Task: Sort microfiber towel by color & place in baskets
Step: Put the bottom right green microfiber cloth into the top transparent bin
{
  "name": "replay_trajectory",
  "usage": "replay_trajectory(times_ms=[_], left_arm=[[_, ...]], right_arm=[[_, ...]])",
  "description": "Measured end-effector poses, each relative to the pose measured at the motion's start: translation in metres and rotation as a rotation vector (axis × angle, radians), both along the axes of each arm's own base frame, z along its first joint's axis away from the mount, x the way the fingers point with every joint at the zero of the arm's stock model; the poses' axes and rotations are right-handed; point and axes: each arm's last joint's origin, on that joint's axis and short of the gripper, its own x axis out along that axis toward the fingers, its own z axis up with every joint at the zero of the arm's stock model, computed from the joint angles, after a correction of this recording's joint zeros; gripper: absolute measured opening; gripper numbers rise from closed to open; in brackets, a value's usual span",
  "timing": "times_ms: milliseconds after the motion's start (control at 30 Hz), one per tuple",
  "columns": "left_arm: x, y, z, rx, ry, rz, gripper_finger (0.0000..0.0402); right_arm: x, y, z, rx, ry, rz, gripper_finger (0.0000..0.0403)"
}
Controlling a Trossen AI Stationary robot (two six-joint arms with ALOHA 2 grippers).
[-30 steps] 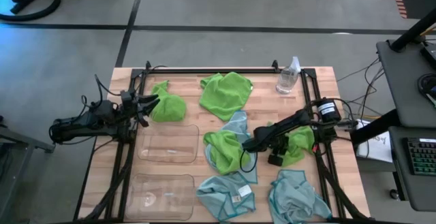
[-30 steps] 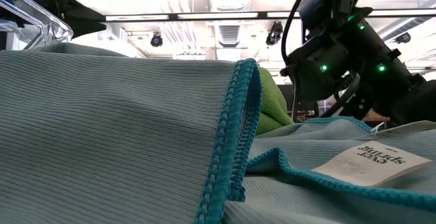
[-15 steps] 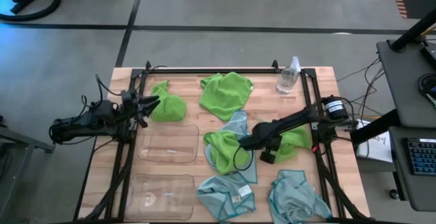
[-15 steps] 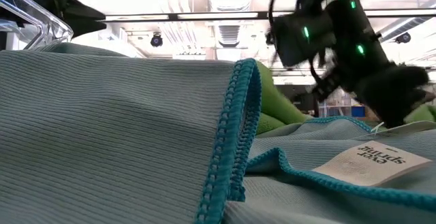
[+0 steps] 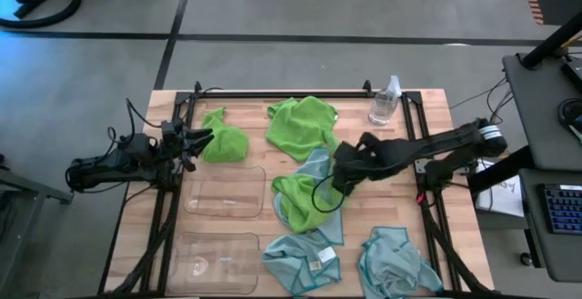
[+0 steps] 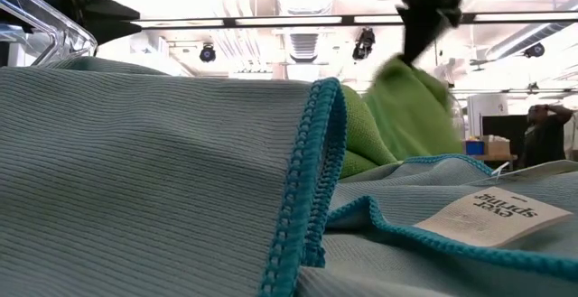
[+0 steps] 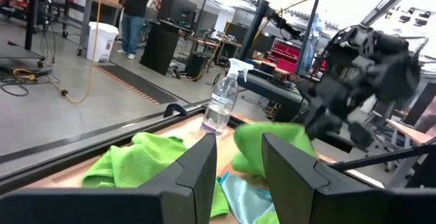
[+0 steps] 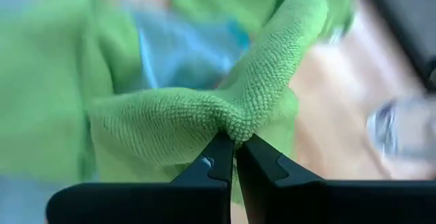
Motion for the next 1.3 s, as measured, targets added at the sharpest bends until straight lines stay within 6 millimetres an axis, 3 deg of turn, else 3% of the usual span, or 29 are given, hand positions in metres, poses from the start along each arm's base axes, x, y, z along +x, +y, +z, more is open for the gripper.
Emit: replay_trajectory(times_ms=[300, 900, 1100, 1300], left_arm=[[0.007, -0.002, 0.008, 0.053, -0.049, -0.074, 0.0103], [0.069, 0.000, 0.010, 0.097, -0.020, -0.123, 0.0103], [0.090, 0.001, 0.006, 0.089, -0.014, -0.123, 0.0103], [0.115, 0.002, 0.014, 0.111, 0.046, -0.124, 0.0103]], right_arm=[[0.013, 0.000, 0.035, -0.106, -0.341, 0.155, 0.0009], [0.023, -0.005, 0.046, -0.319, -0.397, 0.198, 0.0009], [0.032, -0.007, 0.052, -0.484, -0.431, 0.147, 0.0009], [0.050, -0.011, 0.045, -0.576, -0.425, 0.129, 0.0009]])
